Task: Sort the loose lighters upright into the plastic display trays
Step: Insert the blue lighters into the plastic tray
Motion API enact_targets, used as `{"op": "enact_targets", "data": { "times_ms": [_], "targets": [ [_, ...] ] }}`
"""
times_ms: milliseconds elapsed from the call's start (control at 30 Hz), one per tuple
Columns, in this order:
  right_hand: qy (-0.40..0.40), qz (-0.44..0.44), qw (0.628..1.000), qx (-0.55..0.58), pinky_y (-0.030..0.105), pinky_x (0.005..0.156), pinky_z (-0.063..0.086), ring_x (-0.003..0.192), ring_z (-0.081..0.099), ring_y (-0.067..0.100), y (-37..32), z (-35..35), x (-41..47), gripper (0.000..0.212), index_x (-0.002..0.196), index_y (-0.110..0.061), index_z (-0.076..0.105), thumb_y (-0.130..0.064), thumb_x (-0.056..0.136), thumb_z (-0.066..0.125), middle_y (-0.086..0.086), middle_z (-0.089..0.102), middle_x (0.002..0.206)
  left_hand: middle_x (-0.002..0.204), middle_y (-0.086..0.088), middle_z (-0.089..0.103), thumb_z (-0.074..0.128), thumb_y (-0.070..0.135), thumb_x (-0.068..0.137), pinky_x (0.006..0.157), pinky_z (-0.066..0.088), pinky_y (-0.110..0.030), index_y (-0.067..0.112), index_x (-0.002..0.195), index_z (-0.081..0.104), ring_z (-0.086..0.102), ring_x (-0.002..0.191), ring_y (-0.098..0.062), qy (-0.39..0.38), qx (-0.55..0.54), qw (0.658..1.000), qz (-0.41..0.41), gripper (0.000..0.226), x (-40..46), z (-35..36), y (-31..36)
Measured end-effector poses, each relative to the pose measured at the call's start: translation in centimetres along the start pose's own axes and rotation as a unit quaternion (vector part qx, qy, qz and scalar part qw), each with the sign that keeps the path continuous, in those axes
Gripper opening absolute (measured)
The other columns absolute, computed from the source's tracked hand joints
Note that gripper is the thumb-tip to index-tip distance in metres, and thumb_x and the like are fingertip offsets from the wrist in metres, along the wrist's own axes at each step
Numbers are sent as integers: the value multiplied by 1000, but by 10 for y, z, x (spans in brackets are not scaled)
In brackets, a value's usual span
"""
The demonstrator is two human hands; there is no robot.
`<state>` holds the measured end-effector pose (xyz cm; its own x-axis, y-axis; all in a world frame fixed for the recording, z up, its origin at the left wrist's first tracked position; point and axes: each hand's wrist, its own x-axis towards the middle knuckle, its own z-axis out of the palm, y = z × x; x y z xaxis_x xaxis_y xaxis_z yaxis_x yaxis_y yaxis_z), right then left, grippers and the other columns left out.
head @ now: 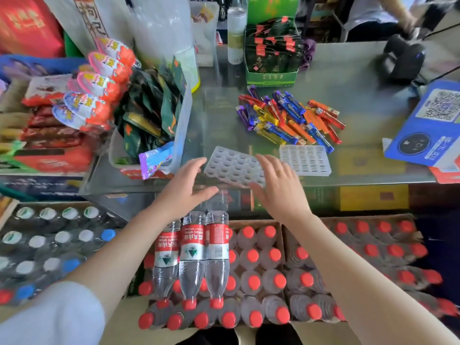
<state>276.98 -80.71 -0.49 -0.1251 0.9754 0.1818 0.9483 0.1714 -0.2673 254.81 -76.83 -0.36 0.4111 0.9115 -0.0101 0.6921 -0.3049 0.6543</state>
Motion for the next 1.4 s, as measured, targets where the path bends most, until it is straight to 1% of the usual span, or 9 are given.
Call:
{"op": "enact_targets", "data": {
  "times_ms": [133, 267, 667, 767, 900, 1067, 1200, 1300, 1400],
  "targets": [
    [-32, 57, 998, 14, 43, 108, 28, 132, 34, 31, 36, -6, -8, 51, 137, -10, 35, -35, 93, 43, 10, 39, 144, 151, -4, 16, 66, 43, 75, 109, 13, -28, 14, 142, 14, 15, 137, -16, -5, 43, 999, 15, 90, 11, 6, 1],
    [-44, 44, 998, -27, 43, 106, 31, 130, 38, 30, 54, -13, -13, 43, 129, -9, 46, -33, 93, 45, 7, 42, 143, 153, 0, 8, 69, 48, 70, 113, 13, -33, 18, 143, 6, 9, 139, -13, -23, 47, 998, 16, 101, 28, 9, 3],
    [33, 82, 995, 39, 42, 91, 40, 112, 47, 31, 73, -35, 31, 27, 117, -10, 54, -16, 92, 46, 11, 56, 122, 141, -4, 31, 68, 60, 62, 104, 26, -36, 15, 137, 28, 29, 129, -20, 28, 100, 995, 10, 96, 55, 27, 19],
    [22, 90, 995, 42, 43, 91, 40, 112, 46, 31, 68, -31, 64, 28, 119, -10, 53, -12, 93, 43, 12, 57, 121, 143, -6, 29, 58, 71, 61, 105, 28, -39, 12, 138, 25, 30, 129, -23, 30, 148, 988, 22, 103, 53, 29, 22],
    [-22, 120, 991, 49, 44, 94, 41, 114, 44, 33, 62, -23, 93, 30, 121, -6, 49, -9, 92, 43, 16, 56, 121, 146, -2, 25, 62, 73, 55, 108, 19, -32, 16, 139, 22, 21, 133, -16, 24, 74, 997, -11, 109, 45, 19, 15],
    [-49, 145, 988, 35, 38, 76, 48, 95, 54, 34, 64, -15, 107, 21, 108, -1, 56, -4, 88, 50, 18, 57, 108, 139, -1, 36, 56, 70, 54, 108, 27, -40, 19, 137, 30, 29, 129, -15, 1, 72, 997, 13, 100, 45, 12, 4],
    [-76, 138, 986, 61, 35, 70, 49, 83, 56, 30, 66, -23, 109, 21, 106, -5, 58, -11, 87, 56, 14, 58, 108, 133, -1, 43, 55, 73, 53, 103, 24, -34, 19, 134, 34, 34, 124, -17, 8, 102, 994, 23, 100, 51, 18, 6],
    [-50, 105, 990, 80, 38, 69, 51, 82, 56, 27, 58, -33, 105, 16, 104, -8, 58, -14, 90, 52, 12, 58, 107, 129, -3, 45, 51, 76, 53, 99, 21, -33, 17, 132, 38, 37, 121, -21, 15, 136, 990, 43, 100, 57, 26, 9],
    [-40, 52, 997, 44, 35, 57, 49, 75, 55, 27, 46, -33, 105, 11, 95, -8, 56, -8, 91, 46, 10, 55, 108, 134, -1, 41, 50, 79, 51, 102, 19, -34, 19, 135, 33, 32, 124, -19, 8, 155, 988, 25, 105, 60, 27, 12]
  ]
}}
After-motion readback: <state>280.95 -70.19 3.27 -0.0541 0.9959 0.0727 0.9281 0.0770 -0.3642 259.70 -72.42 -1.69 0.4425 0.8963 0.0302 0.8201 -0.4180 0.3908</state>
